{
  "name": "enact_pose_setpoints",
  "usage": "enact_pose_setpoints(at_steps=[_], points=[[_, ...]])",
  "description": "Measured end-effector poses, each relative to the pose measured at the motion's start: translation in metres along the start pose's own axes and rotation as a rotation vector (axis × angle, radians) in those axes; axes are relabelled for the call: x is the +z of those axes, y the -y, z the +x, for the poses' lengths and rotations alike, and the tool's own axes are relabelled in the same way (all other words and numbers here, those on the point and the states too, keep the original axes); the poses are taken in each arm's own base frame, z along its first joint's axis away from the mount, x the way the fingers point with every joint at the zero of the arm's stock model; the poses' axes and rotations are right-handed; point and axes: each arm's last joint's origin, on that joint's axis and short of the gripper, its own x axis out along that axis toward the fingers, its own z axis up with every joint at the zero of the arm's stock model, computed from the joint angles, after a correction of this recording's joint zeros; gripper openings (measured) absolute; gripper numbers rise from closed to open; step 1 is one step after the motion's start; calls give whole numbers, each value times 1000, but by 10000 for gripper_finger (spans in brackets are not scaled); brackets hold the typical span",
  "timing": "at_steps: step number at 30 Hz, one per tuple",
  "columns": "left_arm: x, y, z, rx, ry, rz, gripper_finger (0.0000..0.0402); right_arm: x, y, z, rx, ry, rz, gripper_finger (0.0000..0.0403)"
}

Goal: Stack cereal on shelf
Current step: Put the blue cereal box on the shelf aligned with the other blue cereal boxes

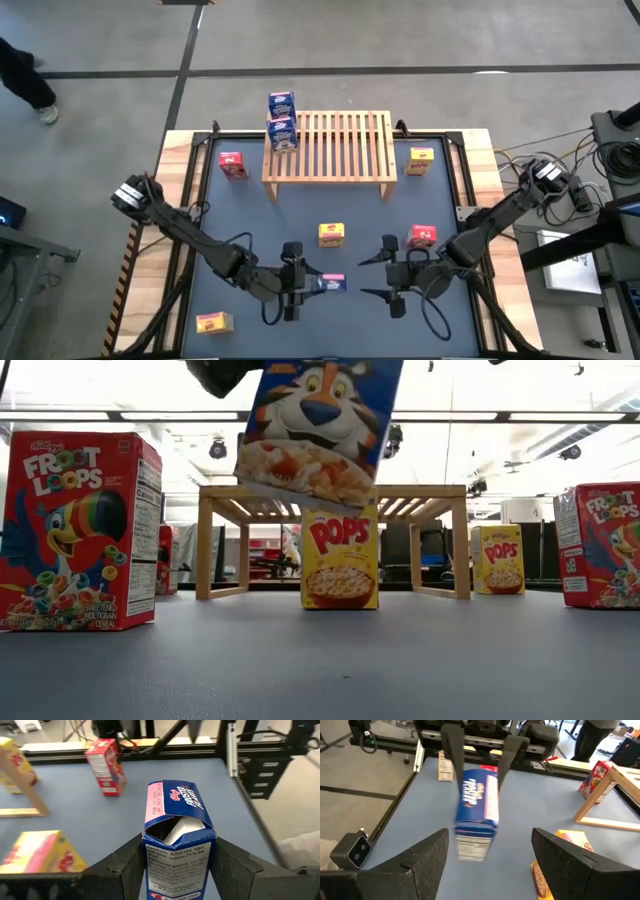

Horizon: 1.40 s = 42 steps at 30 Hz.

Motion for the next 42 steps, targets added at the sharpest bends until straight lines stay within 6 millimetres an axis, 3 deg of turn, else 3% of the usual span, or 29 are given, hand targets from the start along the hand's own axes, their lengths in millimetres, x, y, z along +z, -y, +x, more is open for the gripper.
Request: enact_pose_setpoints(at_steps=[15, 26, 42], points=[[31, -47, -27, 100, -2, 33, 181, 11, 8, -14, -32, 44, -60, 274], [56, -83, -80, 164, 113, 84, 181, 11, 8, -14, -34, 42, -81, 274], [20, -170, -141, 112, 341, -10, 181, 11, 9, -14, -48, 43, -105, 274]])
